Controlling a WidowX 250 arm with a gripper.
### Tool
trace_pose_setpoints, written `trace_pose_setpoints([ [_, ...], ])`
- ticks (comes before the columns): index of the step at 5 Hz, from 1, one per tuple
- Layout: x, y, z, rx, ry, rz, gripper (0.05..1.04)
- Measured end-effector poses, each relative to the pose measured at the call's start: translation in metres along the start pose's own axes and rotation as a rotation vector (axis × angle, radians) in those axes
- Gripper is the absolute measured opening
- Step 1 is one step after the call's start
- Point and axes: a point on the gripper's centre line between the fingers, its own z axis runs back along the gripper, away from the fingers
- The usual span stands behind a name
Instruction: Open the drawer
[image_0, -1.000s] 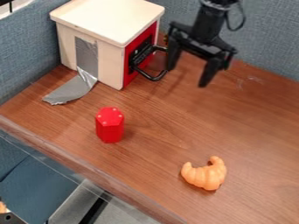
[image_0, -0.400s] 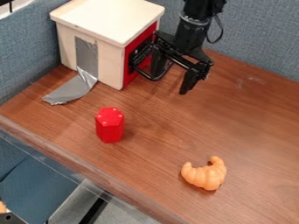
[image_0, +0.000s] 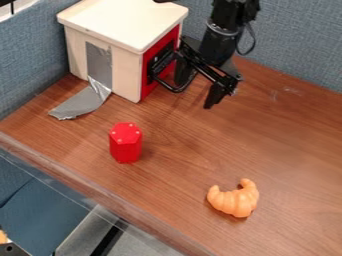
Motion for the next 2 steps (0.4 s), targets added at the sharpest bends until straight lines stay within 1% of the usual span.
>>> trace_pose_setpoints([
  [1, 0.005, -0.001, 0.003, 0.012, -0.017, 0.014, 0.999],
  [2, 0.015, 0.001, -0.002, 0.03, -0.015, 0.042, 0.999],
])
